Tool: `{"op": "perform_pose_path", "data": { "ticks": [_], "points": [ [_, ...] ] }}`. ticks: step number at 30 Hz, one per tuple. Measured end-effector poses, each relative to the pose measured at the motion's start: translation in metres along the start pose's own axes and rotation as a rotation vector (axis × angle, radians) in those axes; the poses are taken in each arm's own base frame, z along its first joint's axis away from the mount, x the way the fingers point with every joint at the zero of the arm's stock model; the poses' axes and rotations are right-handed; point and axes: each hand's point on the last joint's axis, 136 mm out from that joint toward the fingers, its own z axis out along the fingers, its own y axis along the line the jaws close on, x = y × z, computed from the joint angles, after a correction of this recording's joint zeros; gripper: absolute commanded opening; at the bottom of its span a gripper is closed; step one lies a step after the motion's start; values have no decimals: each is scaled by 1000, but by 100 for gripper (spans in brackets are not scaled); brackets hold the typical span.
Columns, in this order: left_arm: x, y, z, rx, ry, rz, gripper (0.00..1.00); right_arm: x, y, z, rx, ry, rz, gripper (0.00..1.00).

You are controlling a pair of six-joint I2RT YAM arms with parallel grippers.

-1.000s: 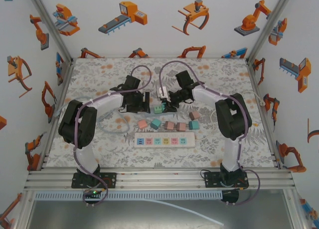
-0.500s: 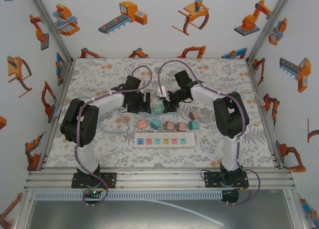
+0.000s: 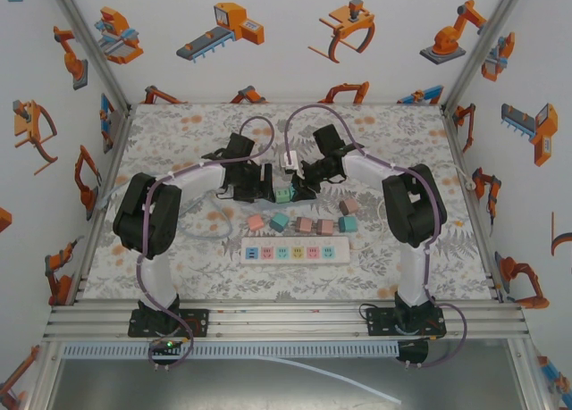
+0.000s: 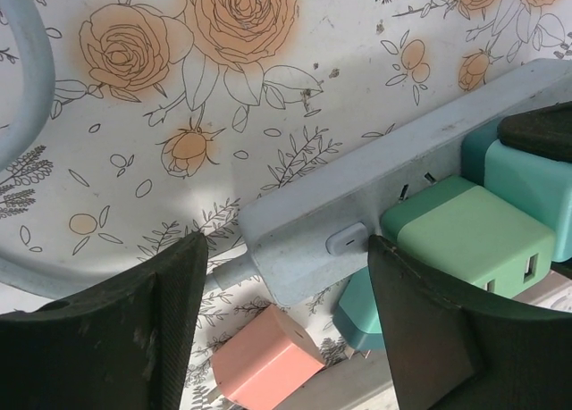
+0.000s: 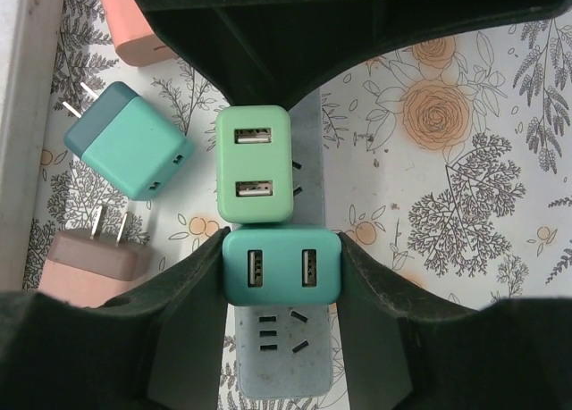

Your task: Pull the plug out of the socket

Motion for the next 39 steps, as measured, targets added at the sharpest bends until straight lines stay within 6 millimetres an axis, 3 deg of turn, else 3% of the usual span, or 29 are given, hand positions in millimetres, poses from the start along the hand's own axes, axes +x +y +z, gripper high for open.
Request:
{"op": "perform_pose_path", "data": {
  "ticks": [17,34,37,39],
  "points": [
    [0,-2,6,-42,53,15,62,0,-3,0,12,-9,30,0],
    [1,-3,9,-76,53,51,60,-5,-6,-7,22,-46,28,0],
    [1,-3,9,-76,54,54,60,-22,-8,-21,38,-95,1,0],
    [1,-4,9,-76,53,54,60,-50,-17,-43,93,-155,-82,0]
  ]
}}
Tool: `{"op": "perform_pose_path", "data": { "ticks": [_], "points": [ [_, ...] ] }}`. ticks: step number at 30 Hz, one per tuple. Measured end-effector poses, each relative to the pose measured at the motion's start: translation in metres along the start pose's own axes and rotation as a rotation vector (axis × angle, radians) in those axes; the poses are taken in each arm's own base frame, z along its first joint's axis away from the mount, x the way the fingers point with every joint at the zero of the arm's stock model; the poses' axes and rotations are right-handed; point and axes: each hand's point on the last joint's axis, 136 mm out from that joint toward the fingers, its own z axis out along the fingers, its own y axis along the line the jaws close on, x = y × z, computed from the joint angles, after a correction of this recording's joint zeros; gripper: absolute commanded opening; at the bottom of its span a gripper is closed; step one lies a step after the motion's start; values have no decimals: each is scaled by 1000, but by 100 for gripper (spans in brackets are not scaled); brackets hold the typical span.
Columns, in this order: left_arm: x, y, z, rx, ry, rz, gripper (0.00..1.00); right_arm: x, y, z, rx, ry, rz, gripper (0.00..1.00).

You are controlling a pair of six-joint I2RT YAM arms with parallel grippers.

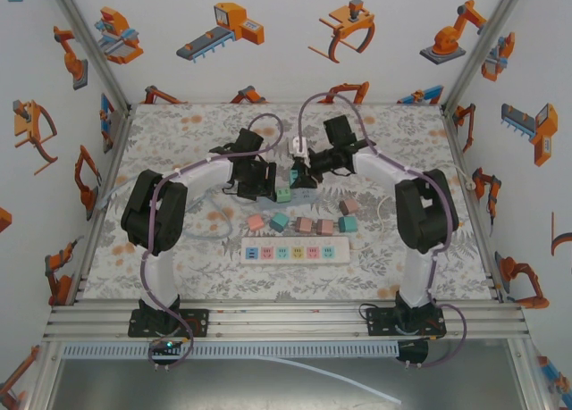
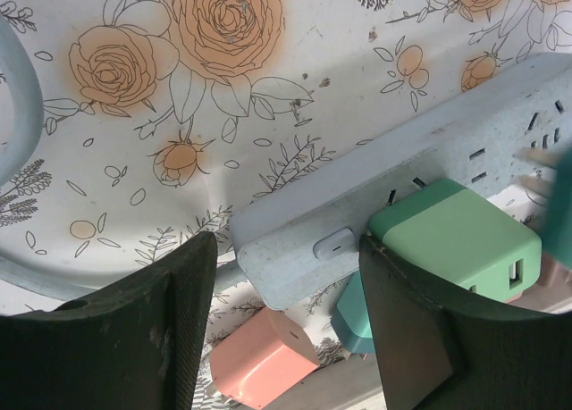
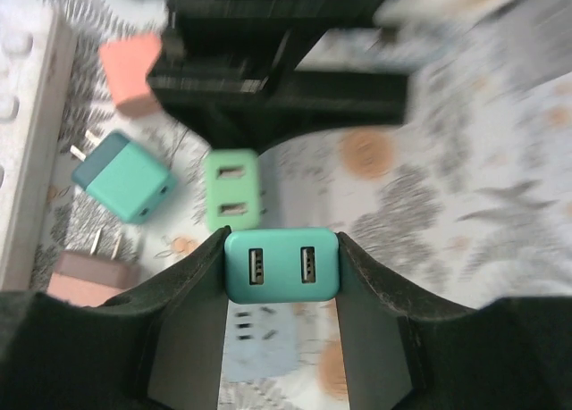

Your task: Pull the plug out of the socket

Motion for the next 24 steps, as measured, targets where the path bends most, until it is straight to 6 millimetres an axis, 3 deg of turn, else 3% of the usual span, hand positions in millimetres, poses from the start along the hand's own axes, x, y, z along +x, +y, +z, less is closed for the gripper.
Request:
{"op": "perform_pose_path", "data": {
  "ticks": [3,7,13,17,20,24],
  "points": [
    [0,0,0,1,0,1,60,-50,-12,-23,61,-83,-133,0],
    [0,0,0,1,0,1,61,-84,-18,-38,104,-140,-227,0],
    [-1,0,-2,3,-9,2,65,-80,-24,-43,167,-167,-133,0],
    [-4,0,-5,3,-22,8,68,-69,-39,-49,309,-174,106,0],
    [-5,1,-7,3,-23,6,69,-67,-62,-67,476,-183,339,0],
    [-7,1,-8,3,-23,13,72,-83,-79,-112,708,-251,546,0]
  ]
}}
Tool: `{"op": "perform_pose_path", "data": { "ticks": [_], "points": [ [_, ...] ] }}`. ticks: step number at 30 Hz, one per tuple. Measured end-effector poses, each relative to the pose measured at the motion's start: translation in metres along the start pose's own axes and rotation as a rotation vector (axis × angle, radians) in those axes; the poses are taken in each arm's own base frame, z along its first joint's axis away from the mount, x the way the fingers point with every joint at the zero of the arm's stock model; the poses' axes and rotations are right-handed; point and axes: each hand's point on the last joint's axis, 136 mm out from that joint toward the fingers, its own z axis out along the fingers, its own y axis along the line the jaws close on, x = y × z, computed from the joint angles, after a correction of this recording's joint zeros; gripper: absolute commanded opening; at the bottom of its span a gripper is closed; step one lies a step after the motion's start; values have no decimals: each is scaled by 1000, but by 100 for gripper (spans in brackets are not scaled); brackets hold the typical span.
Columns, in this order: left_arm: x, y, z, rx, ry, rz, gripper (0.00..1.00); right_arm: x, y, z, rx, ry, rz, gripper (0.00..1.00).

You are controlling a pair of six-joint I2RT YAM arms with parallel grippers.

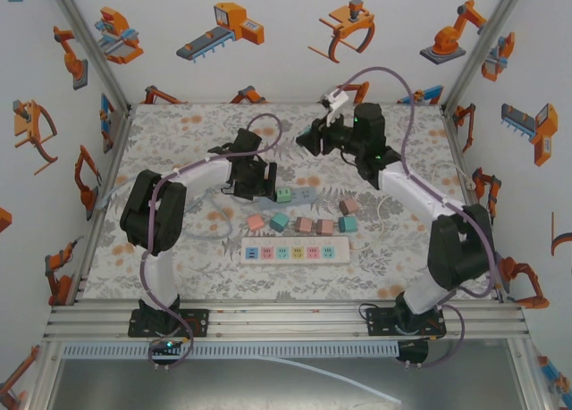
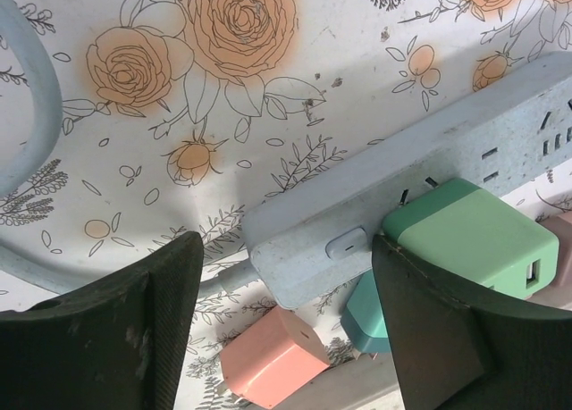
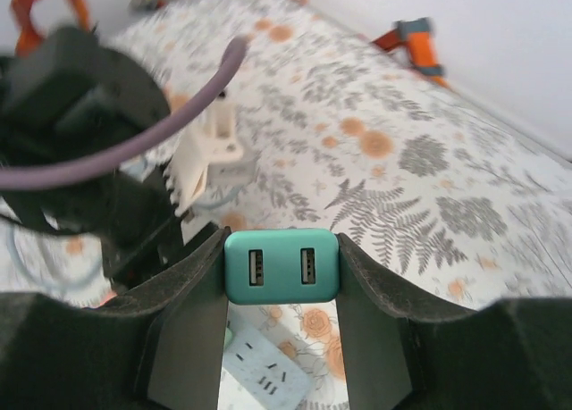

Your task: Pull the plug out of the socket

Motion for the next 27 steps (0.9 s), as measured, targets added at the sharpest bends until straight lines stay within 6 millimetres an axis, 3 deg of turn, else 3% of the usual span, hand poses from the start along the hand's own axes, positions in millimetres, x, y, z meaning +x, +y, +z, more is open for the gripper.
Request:
{"op": "perform_pose_path", "data": {
  "ticks": [5,8,13,19,23,27],
  "points": [
    [-1,3,-3,-8,-1,8,74,-24,-26,-42,249,-90,237,0],
    [-3,6,-10,-18,-9,15,75,-21,-38,-55,343,-90,351,0],
    [-21,4,-49,-2,-95,26,76,19,-53,-71,496,23,549,0],
    [-41,-30,-130,148,-304,132,81,67,-55,-88,631,153,822,0],
    [-37,-56,-167,270,-395,240,86,99,-53,-95,708,174,1037,0],
    [-26,-77,-191,354,-445,352,90,152,-46,-110,836,241,1203,0]
  ]
}}
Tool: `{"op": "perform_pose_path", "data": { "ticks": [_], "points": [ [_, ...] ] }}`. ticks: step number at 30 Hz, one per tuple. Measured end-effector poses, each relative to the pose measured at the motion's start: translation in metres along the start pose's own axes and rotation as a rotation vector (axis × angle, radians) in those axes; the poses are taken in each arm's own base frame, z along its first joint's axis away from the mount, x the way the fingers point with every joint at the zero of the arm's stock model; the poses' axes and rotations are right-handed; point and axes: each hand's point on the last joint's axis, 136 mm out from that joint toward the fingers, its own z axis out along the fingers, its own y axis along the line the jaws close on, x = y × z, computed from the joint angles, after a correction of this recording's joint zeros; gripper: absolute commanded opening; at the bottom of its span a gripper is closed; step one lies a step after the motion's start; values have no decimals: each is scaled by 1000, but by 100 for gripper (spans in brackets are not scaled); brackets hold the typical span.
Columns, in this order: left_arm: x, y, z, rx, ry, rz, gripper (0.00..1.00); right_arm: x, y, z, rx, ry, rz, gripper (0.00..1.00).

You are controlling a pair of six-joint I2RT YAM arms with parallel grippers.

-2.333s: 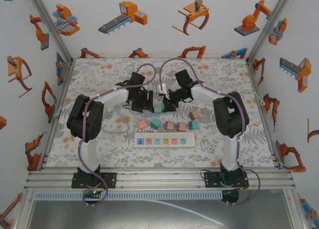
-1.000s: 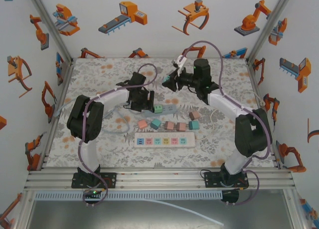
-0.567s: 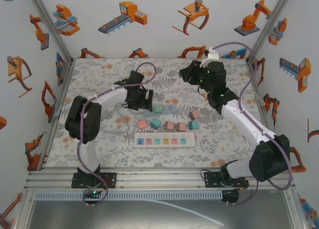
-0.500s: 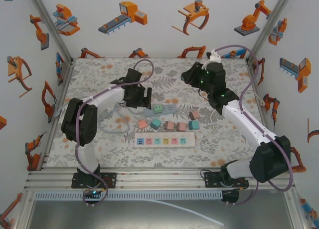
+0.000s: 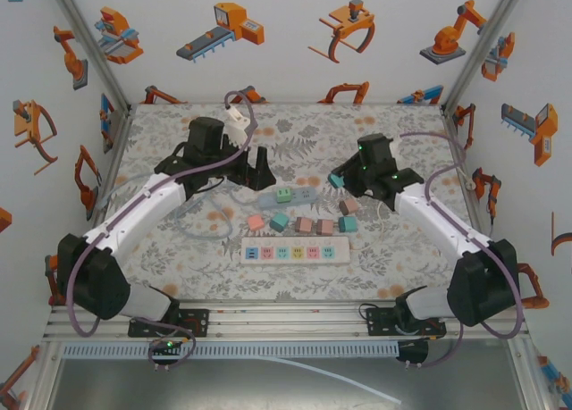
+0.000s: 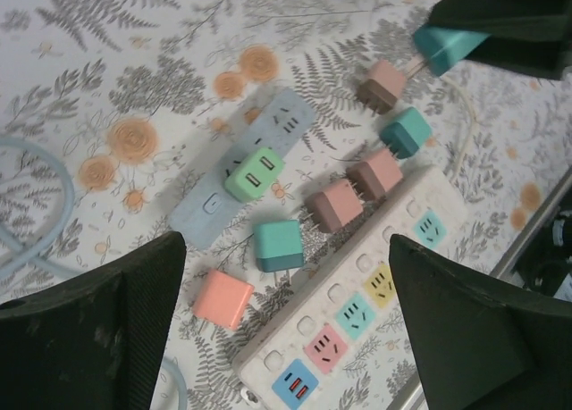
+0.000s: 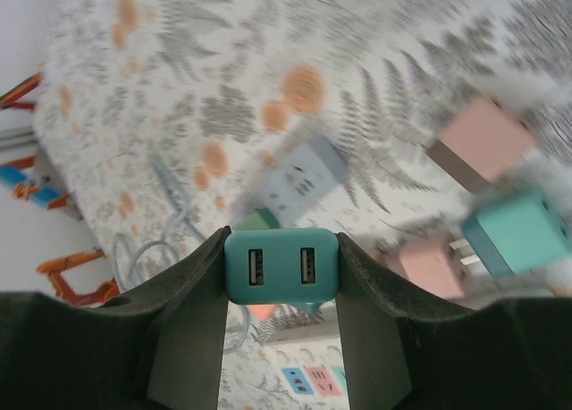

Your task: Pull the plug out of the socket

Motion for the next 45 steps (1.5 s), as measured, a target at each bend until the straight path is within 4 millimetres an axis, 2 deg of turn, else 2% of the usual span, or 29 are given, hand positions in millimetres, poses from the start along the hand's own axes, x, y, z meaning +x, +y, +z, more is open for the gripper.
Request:
{"op": "perform_pose_path", "data": {
  "ticks": [2,4,6,11,22,29,34,45],
  "points": [
    [1,-15,-8,39,-22,58,94,15,-22,6,92,27,58,0],
    [2,-26,-16,66,-45,107,96,28,-34,11,150,48,103,0],
    [2,-36,-23,86,-69,150,100,40,-42,17,195,69,138,0],
    [-4,-45,-34,94,-118,226,98,64,-59,37,287,109,192,0],
    [8,-43,-29,78,-95,270,97,70,-79,61,385,80,231,0],
    [8,-41,-29,64,-94,279,97,67,-86,66,413,49,244,0],
    [10,-41,-26,63,-87,284,97,69,-87,70,414,47,264,21],
    [12,-38,-24,52,-77,280,97,68,-83,74,394,41,278,44]
  ]
}}
